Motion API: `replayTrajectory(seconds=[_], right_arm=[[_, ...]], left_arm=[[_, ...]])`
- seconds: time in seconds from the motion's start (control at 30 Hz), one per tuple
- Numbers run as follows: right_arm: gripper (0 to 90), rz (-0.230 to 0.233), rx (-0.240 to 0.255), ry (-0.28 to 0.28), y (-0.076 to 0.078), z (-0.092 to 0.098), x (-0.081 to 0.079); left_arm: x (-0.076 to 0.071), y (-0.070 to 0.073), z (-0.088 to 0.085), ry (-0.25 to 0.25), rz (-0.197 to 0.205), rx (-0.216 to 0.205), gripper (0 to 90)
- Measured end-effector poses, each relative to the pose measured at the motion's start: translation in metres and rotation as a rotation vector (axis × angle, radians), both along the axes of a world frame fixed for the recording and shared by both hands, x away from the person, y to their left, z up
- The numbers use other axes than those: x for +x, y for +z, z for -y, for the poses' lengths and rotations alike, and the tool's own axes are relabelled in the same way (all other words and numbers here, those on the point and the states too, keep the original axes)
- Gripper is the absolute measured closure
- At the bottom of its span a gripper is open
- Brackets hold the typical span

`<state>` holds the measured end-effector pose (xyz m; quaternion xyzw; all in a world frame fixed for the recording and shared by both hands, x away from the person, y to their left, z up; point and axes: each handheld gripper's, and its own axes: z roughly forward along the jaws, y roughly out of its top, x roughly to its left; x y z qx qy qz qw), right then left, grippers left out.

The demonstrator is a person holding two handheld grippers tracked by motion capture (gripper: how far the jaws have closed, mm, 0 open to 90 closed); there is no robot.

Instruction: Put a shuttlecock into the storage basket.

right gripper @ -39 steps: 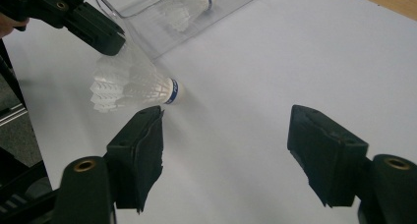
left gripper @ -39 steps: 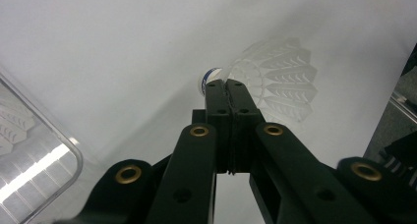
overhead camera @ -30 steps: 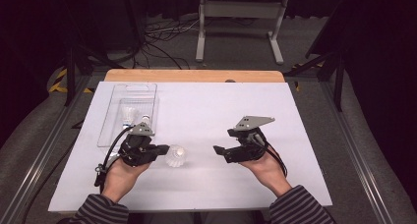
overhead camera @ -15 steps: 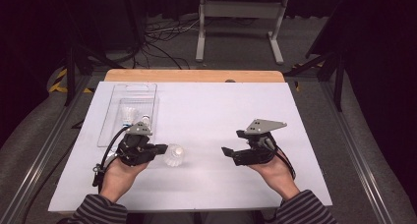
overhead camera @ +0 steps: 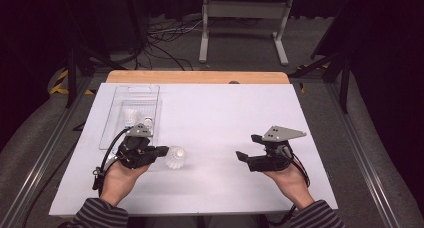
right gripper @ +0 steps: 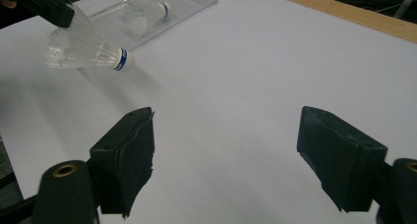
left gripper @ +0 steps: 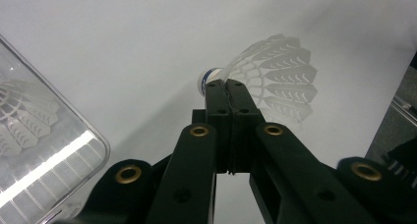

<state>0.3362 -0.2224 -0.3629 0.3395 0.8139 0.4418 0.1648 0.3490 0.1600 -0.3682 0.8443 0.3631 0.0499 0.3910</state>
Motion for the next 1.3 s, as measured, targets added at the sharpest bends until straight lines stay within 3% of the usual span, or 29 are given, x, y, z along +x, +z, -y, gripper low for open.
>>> replayTrajectory(seconds=[1.3], right_arm=[[18.6, 0.014, 0.074, -0.121, -0.037, 0.059, -0.020]], left_arm=[[-0.001, 0.007, -0.011, 0.026, 0.013, -0.015, 90.0]])
